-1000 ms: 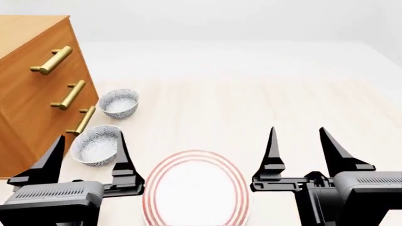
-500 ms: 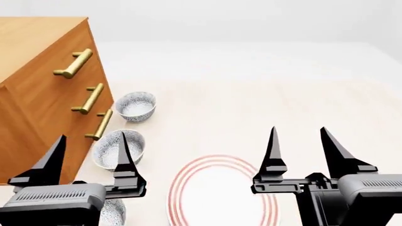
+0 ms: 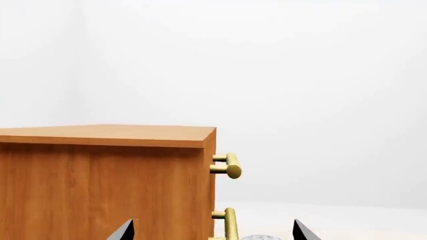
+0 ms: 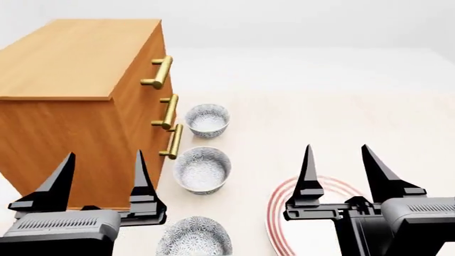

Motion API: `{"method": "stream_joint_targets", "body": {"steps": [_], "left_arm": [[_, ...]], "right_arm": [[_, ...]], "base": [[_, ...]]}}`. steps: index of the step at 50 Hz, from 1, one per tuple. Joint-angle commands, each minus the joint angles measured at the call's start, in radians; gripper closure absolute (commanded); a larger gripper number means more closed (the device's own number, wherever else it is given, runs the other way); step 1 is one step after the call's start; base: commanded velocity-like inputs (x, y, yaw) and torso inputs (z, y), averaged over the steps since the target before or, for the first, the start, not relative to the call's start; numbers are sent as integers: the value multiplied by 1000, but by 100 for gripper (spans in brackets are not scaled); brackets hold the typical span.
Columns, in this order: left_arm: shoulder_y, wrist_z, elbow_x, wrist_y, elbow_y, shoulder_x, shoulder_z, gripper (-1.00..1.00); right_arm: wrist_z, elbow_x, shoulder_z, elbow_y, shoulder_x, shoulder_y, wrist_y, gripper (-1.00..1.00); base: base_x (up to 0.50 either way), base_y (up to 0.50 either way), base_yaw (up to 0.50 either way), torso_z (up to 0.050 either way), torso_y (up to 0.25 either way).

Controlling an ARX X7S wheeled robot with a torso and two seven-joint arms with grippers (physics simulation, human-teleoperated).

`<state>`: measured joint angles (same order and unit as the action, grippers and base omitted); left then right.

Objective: Put the bowl in the middle on the plate.

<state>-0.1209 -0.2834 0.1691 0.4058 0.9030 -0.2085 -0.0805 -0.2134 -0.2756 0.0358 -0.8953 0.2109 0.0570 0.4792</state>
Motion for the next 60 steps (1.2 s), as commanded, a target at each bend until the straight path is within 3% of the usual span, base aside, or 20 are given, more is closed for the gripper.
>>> {"method": "stream_joint_targets", "body": {"steps": [1,7,26,29,33,36,38,41,44,47,52,57,60], "left_arm": [[-1,-8,5,-6,-1,-8,-5,-100],[-2,-13,8,-4,5,-11,-7,-100],[-8,-29,32,-47,10,-12,1,-100],[-24,-35,-29,-134,43,-17,-16,-100],[-45,-62,-78,-128,143,-42,-46,-100],[-57,-165,-79,-187,144,-144,-122,-100],[-19,-367,-10,-241,144,-327,-225,-100],[163,-721,65,-328,144,-630,-493,-100],[400,-952,97,-396,144,-796,-778,-100],[584,-1073,114,-452,144,-859,-987,-100],[799,-1186,117,-476,144,-888,-1227,-100],[952,-1262,119,-500,144,-897,-1399,-100],[986,-1283,124,-507,144,-900,-1435,-100]], "right_arm": [[-11,-7,2,-1,10,-2,5,-100],[-12,-19,-7,12,-2,8,-42,-100],[-30,-15,10,-2,23,3,-22,-100],[-31,-21,6,4,22,4,-29,-100],[-36,-27,3,-14,28,2,-21,-100],[-39,-31,-1,-17,31,3,-20,-100],[-40,-32,-3,-17,32,4,-25,-100],[-43,-33,-5,-17,35,5,-26,-100],[-45,-35,-3,-17,37,4,-28,-100],[-49,-35,-1,-21,40,3,-24,-100],[-54,-40,-1,-21,43,3,-26,-100],[-58,-41,6,-26,48,3,-27,-100],[-59,-44,8,-26,51,3,-30,-100]], "base": [[0,500,0,0,0],[0,500,0,0,0],[0,0,0,0,0],[0,0,0,0,0],[0,0,0,0,0],[0,0,0,0,0],[0,0,0,0,0],[0,0,0,0,0],[0,0,0,0,0],[0,0,0,0,-125],[0,0,0,0,-250],[0,0,0,-4,-250],[0,0,0,-7,-250]]}}
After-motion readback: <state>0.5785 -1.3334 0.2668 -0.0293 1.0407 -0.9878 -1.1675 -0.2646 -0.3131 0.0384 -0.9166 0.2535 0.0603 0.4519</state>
